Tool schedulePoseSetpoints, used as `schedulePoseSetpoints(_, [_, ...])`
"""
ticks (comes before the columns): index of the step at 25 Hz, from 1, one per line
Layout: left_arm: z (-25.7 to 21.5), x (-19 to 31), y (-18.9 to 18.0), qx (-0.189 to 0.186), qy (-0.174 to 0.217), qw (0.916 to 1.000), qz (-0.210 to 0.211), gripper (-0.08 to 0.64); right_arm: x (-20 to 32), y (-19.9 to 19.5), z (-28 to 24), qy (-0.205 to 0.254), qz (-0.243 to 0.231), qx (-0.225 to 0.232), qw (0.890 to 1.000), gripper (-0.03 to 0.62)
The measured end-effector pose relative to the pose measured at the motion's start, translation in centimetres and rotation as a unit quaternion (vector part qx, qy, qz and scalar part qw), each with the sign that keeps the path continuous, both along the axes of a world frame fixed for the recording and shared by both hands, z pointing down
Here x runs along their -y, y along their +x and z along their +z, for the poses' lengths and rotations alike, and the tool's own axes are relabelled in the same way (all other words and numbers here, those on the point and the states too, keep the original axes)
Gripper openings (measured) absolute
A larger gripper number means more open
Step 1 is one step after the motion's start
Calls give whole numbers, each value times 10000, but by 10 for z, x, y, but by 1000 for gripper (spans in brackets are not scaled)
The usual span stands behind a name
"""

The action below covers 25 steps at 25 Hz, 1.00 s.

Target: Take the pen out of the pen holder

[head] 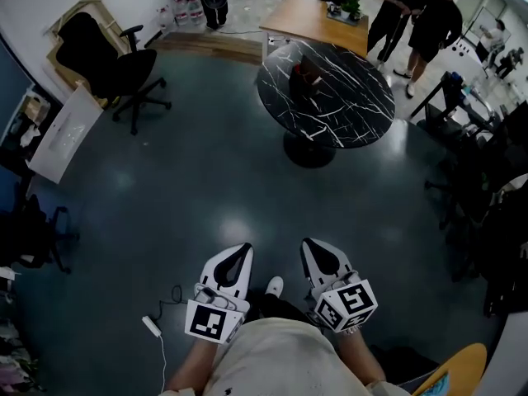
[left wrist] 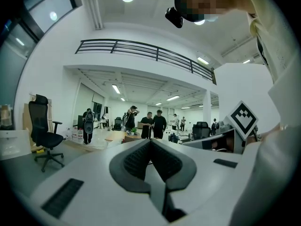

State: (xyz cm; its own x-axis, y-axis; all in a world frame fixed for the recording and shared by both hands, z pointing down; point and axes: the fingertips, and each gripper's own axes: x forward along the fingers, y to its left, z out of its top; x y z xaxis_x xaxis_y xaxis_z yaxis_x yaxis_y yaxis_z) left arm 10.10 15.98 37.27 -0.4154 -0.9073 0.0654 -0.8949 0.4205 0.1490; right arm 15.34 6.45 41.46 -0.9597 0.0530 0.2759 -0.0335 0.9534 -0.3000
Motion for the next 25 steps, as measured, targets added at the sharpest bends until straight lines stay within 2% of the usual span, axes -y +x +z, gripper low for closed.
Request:
schedulePoseSetpoints(3, [4,19,-20,123,-181,9997,128,11,18,-19,2,10,8,25,10000,18])
schedulePoseSetpoints(6, [2,41,-49,52,48,9999,96,11,38,-41,5,-33,155,46,9999,18])
schedulePoseSetpoints(14, [21,104,-141,-69,164,9976,672,11,92,-119,22,34,667,-244,9975,18])
schedulePoseSetpoints(21, [8,147,-227,200,274,9912,1281,11,124,-200,11,67,1167,-119,9931,18])
schedulePoseSetpoints(25, [4,154,-261,156,288,9914,1266,11,137,-229,11,54,1294,-153,9915,18])
